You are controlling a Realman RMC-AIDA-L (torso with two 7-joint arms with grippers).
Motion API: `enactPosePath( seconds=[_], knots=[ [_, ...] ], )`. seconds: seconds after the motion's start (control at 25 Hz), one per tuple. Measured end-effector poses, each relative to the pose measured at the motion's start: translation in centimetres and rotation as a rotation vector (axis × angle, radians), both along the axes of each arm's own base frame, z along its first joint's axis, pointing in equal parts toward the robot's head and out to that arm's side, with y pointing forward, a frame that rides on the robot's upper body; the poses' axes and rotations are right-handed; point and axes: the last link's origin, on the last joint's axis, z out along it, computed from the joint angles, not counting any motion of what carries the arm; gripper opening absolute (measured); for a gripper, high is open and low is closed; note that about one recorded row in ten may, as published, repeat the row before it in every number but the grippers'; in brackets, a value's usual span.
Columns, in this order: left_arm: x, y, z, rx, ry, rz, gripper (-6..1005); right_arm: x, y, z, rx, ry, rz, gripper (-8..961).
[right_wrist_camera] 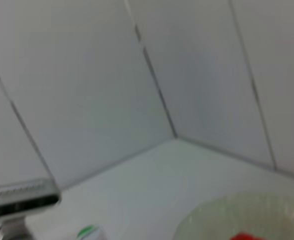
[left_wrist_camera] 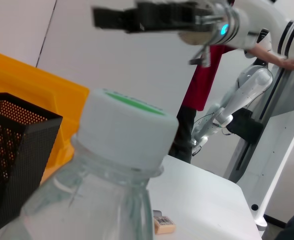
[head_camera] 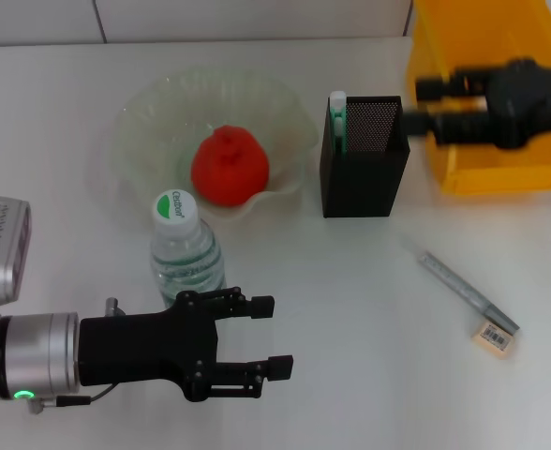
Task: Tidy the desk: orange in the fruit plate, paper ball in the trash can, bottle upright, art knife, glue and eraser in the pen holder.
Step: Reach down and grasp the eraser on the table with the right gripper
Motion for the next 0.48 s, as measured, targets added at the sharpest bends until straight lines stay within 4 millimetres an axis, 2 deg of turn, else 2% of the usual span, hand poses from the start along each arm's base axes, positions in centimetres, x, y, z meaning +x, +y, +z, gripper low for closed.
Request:
enactPosePath(
  seconds=[0.12, 0.24, 0.36, 0.48],
  knots=[
    [0.1, 0.1, 0.0, 0.0, 0.001, -0.004, 800, -1.9, -1.8, 1.1, -0.113, -0.208, 0.005, 630],
    [0.1, 0.2, 0.0, 0.0, 0.001, -0.007, 800, -3.0, -3.2, 1.2, -0.193, -0.445, -0.02, 631],
    [0.2, 0.2, 0.0, -0.001, 0.001, -0.009, 800, -3.2, -4.1, 0.7, -0.242, -0.641, -0.065, 632],
    [0.4, 0.4, -0.1, -0.006, 0.003, -0.022, 800, -2.8, -4.4, -0.3, -0.285, -0.756, -0.144, 632]
  ],
)
